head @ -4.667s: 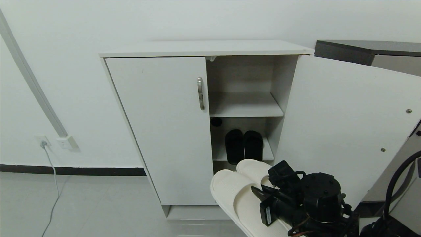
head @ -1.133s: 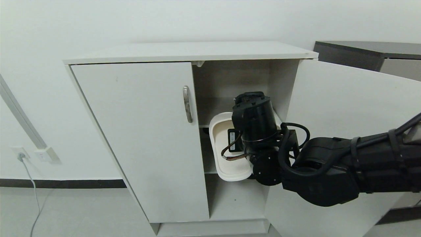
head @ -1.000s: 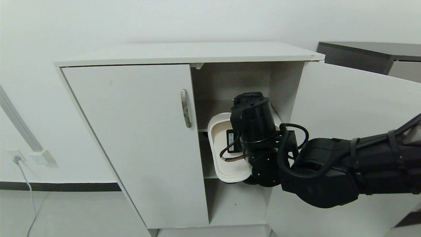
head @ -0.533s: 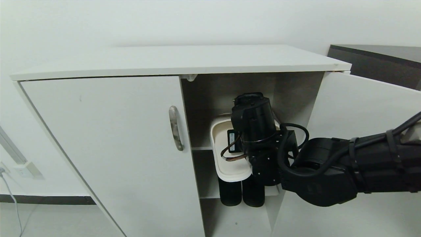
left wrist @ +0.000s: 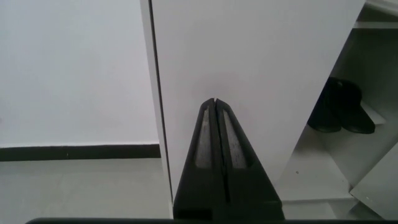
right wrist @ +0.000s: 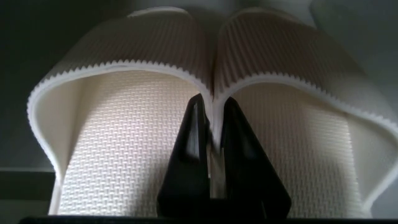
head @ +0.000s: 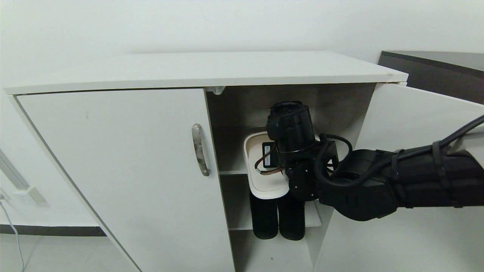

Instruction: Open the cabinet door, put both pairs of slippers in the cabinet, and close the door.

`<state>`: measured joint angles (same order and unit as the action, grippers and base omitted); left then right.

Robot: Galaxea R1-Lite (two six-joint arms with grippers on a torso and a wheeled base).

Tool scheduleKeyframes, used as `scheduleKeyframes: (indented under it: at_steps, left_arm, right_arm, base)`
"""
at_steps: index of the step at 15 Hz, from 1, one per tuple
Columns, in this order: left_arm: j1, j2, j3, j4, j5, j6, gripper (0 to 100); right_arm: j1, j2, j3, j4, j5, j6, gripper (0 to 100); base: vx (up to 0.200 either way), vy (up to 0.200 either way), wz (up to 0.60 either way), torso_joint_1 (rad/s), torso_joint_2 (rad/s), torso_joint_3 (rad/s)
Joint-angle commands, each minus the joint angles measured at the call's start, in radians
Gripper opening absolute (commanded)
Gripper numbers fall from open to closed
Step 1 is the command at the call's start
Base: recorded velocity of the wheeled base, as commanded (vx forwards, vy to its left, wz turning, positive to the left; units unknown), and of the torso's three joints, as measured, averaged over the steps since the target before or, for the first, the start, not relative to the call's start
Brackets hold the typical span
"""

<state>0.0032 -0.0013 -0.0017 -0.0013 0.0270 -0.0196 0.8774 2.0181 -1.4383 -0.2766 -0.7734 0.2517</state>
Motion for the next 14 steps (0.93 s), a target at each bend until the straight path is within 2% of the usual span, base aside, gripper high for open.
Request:
scheduleKeyframes:
  at_steps: [1,6,9,14]
  left_arm:
    - [-0.002,0.001,0.000,0.000,0.001,0.000,0]
    - [0.000,0.001,0.000,0.000,0.001,0.000,0]
    - [0.000,0.001,0.000,0.000,0.001,0.000,0]
    - [0.000,0.001,0.000,0.000,0.002,0.000,0]
  right_arm:
    - [-0.020,0.039,-0.037,0.007,0.009,0.000,0]
    - [-0.069,0.114,-0.244,0.149,0.048,0.000,0]
    - [-0.089,0.149,-0.332,0.188,0.052,0.000,0]
    - [-0.100,0.195,-0.376,0.180,0.046,0.000,0]
  base:
    - [0.000,0.000,0.00,0.000,0.00,0.000]
    - [0.000,0.000,0.00,0.000,0.00,0.000]
    - [0.000,0.000,0.00,0.000,0.00,0.000]
    - [0.000,0.000,0.00,0.000,0.00,0.000]
